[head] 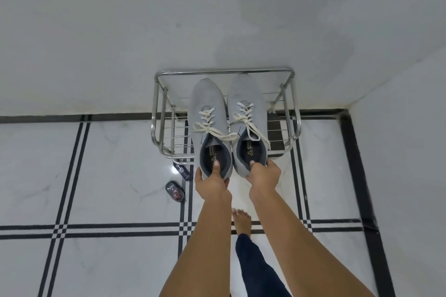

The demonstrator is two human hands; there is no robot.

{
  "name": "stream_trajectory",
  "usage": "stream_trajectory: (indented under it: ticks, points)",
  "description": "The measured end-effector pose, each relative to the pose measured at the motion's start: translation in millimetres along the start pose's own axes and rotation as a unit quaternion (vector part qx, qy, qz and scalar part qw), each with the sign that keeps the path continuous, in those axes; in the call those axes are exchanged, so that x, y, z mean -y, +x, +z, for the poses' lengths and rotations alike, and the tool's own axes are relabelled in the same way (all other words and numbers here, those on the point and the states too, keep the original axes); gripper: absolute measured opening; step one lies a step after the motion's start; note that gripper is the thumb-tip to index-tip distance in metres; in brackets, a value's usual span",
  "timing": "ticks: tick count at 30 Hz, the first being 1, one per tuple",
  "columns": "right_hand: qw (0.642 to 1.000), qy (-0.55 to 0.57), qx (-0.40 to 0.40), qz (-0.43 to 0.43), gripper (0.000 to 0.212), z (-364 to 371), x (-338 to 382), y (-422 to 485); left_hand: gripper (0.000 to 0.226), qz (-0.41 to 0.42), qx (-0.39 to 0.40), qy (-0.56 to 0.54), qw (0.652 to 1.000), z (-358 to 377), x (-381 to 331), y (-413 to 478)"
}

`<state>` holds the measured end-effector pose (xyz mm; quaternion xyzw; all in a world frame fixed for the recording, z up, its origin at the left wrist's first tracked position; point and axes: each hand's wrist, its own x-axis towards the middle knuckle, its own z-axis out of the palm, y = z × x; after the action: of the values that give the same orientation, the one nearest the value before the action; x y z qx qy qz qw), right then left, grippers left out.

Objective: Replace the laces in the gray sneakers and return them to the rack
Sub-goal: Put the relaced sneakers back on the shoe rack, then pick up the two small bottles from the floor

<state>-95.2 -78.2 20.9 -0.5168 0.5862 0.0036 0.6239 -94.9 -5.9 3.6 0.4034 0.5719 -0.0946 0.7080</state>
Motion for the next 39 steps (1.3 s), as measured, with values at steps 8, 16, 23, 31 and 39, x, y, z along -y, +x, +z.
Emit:
stream_trajectory:
  ticks: [8,16,23,31,39]
  points:
    - [0.998,-0.047,-0.009,0.040,0.024,43,-3,100,0.059,-0.029,-0.054,0.039,0.997,58,10,78]
    - [0.997,-0.056,-0.004,0.052,0.032,63,-12,137,0.062,-0.021,-0.067,0.047,0.996,83,15,111]
    - [0.998,-0.051,0.025,0.031,0.041,70,-11,138,0.077,0.006,-0.040,0.082,0.996,93,14,110]
    - [0.992,-0.071,0.065,0.087,0.046,45,-3,119,0.077,0.026,-0.001,0.168,0.986,71,12,85]
    - [0.983,-0.103,0.140,0.064,0.057,13,-25,24,0.067,0.018,0.085,0.201,0.976,-20,9,28]
